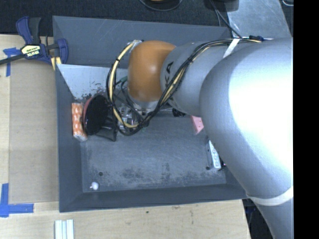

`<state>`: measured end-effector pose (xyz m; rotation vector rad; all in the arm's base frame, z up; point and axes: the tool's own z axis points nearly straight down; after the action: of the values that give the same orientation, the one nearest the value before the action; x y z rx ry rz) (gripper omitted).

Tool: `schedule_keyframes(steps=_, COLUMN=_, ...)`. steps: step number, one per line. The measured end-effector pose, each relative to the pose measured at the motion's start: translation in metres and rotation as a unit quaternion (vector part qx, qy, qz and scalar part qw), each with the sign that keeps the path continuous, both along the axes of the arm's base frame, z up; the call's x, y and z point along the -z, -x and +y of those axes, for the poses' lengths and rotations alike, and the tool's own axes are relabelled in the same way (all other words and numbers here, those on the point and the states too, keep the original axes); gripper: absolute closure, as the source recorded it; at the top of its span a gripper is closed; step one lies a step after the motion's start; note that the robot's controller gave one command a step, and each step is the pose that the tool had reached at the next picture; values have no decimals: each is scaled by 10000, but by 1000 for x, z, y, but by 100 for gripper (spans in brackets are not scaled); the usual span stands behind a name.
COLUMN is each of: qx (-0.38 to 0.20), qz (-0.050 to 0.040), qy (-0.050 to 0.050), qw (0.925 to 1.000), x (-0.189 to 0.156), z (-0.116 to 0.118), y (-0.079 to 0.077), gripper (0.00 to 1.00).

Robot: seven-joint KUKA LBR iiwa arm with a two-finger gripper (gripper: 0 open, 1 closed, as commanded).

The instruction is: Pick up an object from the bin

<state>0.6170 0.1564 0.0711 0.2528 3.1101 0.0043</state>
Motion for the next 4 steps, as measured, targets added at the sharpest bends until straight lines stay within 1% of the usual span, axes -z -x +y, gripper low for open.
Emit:
schedule_keyframes(steps=1, qx=13, qz=-4, qy=-1, qw=10000, x=0, z=5, y=-8, gripper=100)
schedule_keyframes(steps=2, qx=16, qz=-4, qy=0, qw=10000, x=0, z=5, y=-7, gripper=100)
schedule_keyframes(steps=3, qx=-1360, qz=-14, qy=29, qw=9907, x=-4, z=2, y=15, gripper=100)
schedule_keyframes(steps=4, qx=-2, qz=-20, qy=0, qw=10000, x=0, z=-5, y=-8, gripper=100)
